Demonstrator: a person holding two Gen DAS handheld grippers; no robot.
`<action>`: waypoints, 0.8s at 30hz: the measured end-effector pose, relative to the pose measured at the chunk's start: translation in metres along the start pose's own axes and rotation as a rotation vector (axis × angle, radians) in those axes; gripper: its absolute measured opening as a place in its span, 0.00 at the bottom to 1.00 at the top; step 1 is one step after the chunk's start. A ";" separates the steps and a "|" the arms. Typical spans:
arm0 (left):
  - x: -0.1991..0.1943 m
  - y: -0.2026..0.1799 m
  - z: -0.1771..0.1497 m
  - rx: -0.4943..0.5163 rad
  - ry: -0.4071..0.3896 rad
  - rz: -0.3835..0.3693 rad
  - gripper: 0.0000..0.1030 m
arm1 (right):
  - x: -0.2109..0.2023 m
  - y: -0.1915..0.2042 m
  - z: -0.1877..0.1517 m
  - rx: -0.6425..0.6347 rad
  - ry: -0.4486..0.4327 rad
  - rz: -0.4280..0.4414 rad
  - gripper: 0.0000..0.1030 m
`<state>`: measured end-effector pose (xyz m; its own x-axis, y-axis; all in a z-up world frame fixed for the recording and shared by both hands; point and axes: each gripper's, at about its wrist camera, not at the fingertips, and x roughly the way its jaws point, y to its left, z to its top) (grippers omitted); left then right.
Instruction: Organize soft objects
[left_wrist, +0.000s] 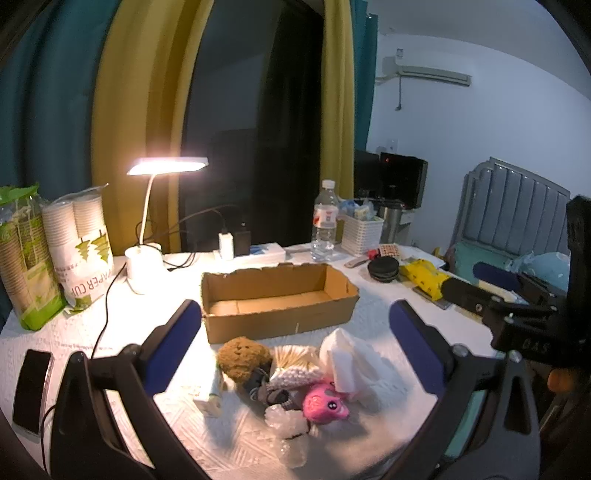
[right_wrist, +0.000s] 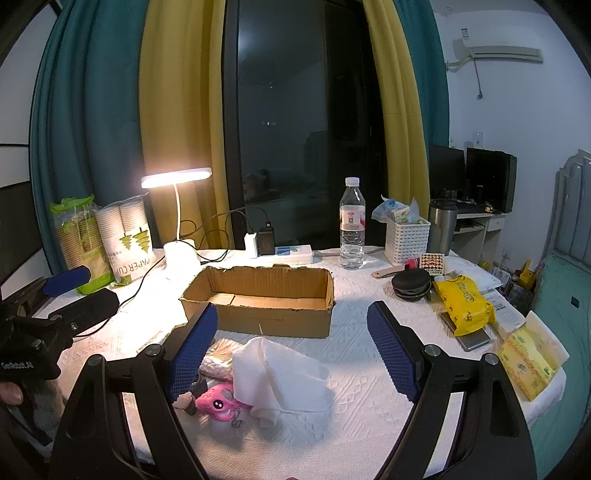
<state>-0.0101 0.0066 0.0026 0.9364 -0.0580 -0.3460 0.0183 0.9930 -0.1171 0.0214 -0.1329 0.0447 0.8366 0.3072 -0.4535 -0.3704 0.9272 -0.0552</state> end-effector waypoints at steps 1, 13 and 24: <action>0.000 0.000 0.000 0.000 0.000 0.000 0.99 | 0.000 0.001 0.000 -0.001 -0.001 0.001 0.83; 0.000 -0.001 -0.001 0.000 -0.001 0.001 0.99 | -0.001 0.002 0.001 -0.001 -0.003 0.004 0.83; 0.000 -0.003 -0.003 -0.003 0.004 0.002 0.99 | 0.001 0.003 -0.001 -0.001 0.005 0.009 0.83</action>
<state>-0.0111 0.0036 0.0004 0.9349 -0.0561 -0.3505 0.0150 0.9928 -0.1188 0.0206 -0.1296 0.0430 0.8311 0.3147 -0.4584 -0.3785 0.9242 -0.0517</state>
